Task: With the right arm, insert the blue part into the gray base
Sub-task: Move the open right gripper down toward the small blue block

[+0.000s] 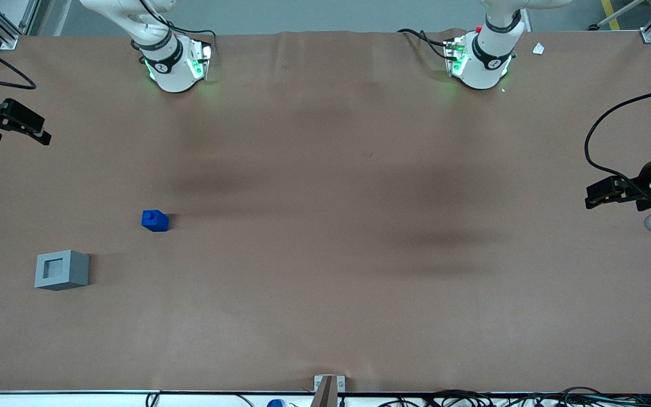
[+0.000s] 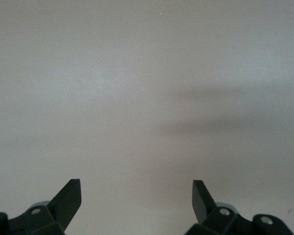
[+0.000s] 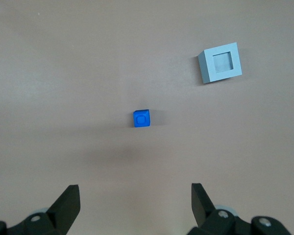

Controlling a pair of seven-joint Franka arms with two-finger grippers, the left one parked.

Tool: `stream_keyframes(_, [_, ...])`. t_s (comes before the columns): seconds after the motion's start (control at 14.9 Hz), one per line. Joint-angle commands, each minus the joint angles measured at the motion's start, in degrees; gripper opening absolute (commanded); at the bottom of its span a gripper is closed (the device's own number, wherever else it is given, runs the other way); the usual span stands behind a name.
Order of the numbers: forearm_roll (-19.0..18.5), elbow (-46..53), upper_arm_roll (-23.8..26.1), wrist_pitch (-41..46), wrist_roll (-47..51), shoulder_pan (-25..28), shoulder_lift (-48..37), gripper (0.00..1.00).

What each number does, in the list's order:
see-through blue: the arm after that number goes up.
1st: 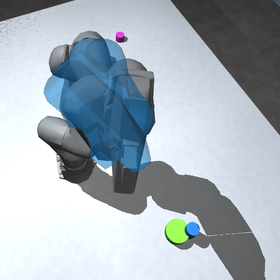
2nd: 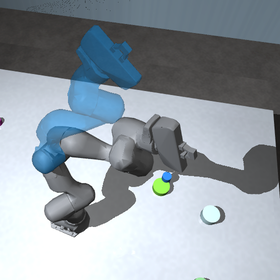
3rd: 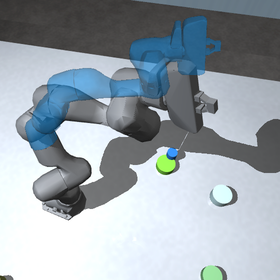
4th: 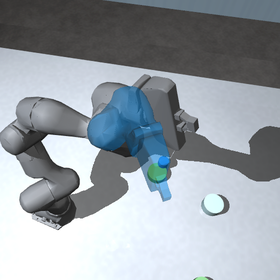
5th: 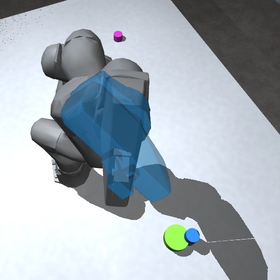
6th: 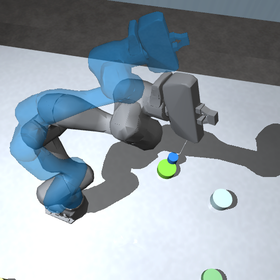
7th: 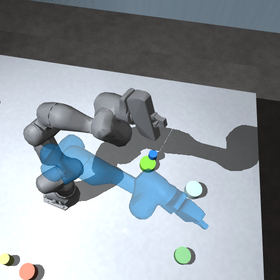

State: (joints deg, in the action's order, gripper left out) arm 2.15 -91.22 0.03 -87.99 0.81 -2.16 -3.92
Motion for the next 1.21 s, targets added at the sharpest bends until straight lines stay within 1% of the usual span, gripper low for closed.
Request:
stream_keyframes(0.0, [-0.04, -0.45, 0.32, -0.08, -0.55, -0.65, -0.38, 1.00])
stream_keyframes(0.34, [0.14, -0.79, 0.50, -0.51, -0.64, -1.00, -0.30, 1.00])
stream_keyframes(0.47, [0.14, -3.68, 0.50, -1.30, -0.64, -0.83, 1.28, 1.00])
stream_keyframes(0.6, [0.05, -6.49, 0.59, -4.19, -0.64, -0.82, 2.69, 1.00])
stream_keyframes(0.94, [0.05, -17.13, 0.76, -16.40, -0.64, -0.65, 6.46, 1.00])
stream_keyframes(1.01, [-0.04, -19.41, 1.03, -20.42, -0.64, -0.56, 6.99, 1.00])
stream_keyframes(1.14, [-1.00, -22.14, 1.12, -26.06, -0.64, -0.39, 8.92, 1.00])
